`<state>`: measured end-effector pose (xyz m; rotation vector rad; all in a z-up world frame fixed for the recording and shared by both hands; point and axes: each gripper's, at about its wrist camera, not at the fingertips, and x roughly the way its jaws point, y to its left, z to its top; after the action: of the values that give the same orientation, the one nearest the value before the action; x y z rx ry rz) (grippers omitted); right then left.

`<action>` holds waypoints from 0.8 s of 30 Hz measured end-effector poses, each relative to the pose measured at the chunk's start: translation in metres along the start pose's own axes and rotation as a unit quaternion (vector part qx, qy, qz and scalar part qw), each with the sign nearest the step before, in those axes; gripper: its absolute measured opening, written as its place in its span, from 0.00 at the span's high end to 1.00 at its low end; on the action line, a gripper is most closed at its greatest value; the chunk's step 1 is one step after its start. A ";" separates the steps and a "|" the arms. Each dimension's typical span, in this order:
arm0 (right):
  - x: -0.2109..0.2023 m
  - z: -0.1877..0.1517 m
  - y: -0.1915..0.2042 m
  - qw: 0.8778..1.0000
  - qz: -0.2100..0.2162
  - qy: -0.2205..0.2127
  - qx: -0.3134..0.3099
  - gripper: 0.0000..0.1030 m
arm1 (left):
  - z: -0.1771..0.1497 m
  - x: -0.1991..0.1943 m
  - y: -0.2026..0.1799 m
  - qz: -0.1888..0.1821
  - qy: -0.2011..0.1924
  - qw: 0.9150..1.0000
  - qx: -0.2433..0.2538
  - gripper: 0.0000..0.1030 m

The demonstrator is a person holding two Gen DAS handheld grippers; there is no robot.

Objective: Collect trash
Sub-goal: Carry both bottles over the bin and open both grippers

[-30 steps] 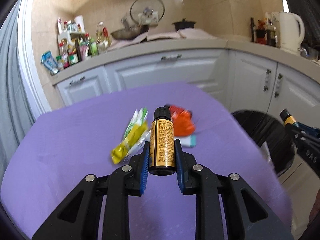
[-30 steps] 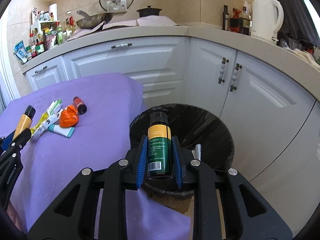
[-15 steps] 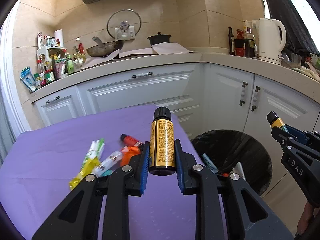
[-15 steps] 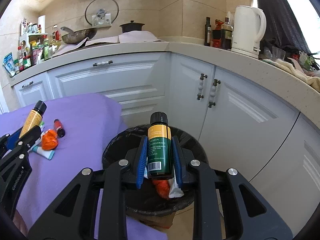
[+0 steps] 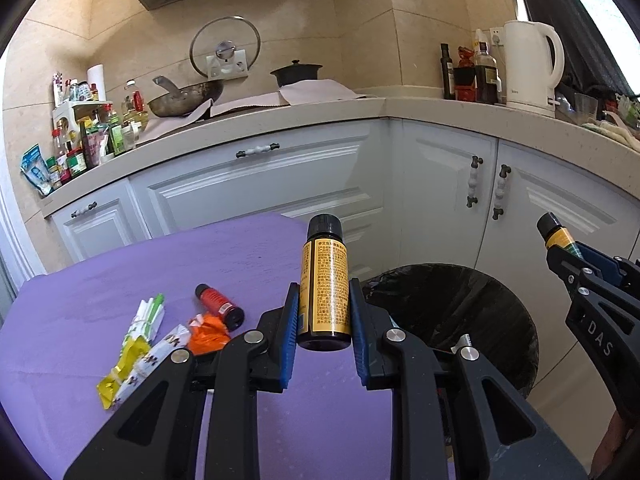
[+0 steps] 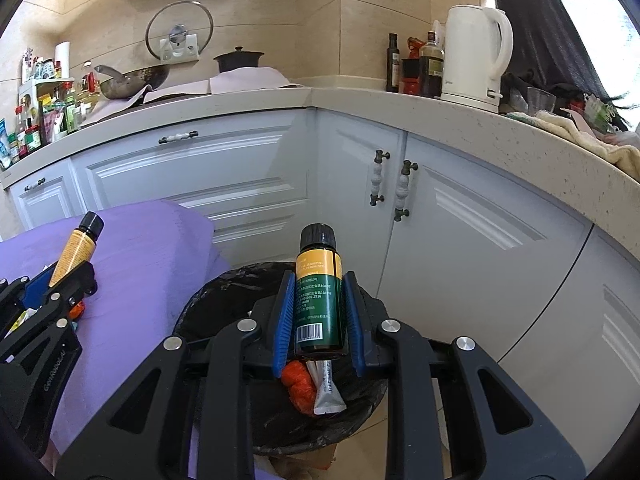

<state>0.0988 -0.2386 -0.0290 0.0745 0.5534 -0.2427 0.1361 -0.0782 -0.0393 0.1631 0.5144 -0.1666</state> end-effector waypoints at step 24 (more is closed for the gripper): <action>0.048 -0.001 -0.023 0.999 -0.010 0.027 0.025 0.63 | 0.009 0.051 -0.041 -0.012 0.046 0.998 0.040 0.68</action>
<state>0.1325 -0.2706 -0.0555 0.1248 0.6025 -0.2749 0.1752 -0.1262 -0.0619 0.2430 0.6010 -0.2040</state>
